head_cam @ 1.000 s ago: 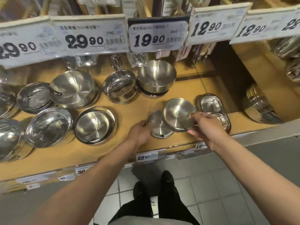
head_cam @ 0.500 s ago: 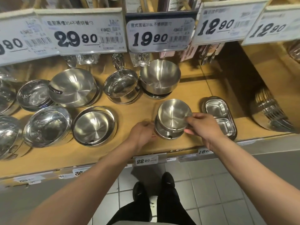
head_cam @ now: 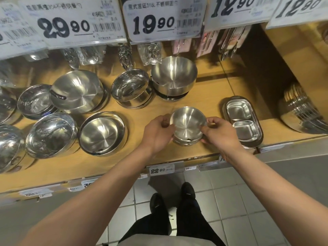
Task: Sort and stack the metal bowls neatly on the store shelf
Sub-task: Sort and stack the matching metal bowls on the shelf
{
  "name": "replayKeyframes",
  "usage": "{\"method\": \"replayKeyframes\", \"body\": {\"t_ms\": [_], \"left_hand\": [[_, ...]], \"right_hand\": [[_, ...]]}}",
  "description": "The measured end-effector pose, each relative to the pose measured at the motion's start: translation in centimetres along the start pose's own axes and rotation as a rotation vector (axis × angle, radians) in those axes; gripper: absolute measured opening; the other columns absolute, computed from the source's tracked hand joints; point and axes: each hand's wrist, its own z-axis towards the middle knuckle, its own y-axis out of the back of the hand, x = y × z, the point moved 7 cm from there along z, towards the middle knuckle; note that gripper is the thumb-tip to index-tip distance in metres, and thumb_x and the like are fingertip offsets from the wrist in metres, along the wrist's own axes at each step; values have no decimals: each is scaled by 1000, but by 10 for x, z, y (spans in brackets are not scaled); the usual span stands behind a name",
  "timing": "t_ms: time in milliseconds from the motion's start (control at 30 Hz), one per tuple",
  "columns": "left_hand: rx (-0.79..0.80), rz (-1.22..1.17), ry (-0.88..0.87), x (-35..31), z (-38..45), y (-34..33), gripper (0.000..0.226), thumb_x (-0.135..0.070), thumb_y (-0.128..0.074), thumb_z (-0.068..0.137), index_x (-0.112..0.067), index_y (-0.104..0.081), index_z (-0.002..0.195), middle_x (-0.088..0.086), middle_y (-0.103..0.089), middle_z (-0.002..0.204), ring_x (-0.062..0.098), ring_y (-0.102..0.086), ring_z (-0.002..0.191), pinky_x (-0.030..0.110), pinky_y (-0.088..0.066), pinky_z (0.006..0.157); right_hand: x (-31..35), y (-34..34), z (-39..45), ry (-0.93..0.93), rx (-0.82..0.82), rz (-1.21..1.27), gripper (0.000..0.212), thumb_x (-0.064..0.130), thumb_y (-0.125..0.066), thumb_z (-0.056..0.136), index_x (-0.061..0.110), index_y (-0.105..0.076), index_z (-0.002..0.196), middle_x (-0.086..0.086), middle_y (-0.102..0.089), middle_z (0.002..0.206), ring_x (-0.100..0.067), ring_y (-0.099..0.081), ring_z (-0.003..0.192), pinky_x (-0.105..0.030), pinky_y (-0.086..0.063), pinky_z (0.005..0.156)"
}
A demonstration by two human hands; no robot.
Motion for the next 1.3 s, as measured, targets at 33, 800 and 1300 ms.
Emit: {"method": "replayKeyframes", "body": {"t_ms": [33, 800, 1300], "left_hand": [[2, -19, 4, 1, 1, -1, 28, -14, -63, 93, -17, -65, 121, -1, -72, 93, 21, -73, 89, 35, -63, 81], [54, -89, -4, -3, 13, -1, 18, -12, -69, 89, -26, -75, 97, 2, -77, 94, 17, -77, 85, 33, -64, 79], [148, -144, 64, -8, 7, -13, 11, -16, -61, 99, -16, -71, 103, 9, -72, 110, 17, -71, 101, 20, -60, 80]], "right_hand": [[0, 0, 1, 11, -4, -21, 8, 18, -72, 87, 25, -70, 89, -3, -75, 92, -19, -75, 72, -42, -64, 73], [5, 10, 1, 91, -27, -137, 10, 22, -67, 90, 20, -75, 85, -1, -77, 76, -15, -75, 69, -30, -58, 76], [9, 18, 0, 83, 34, -177, 19, 30, -61, 96, 21, -77, 91, -2, -77, 88, -24, -72, 92, -50, -55, 92]]}}
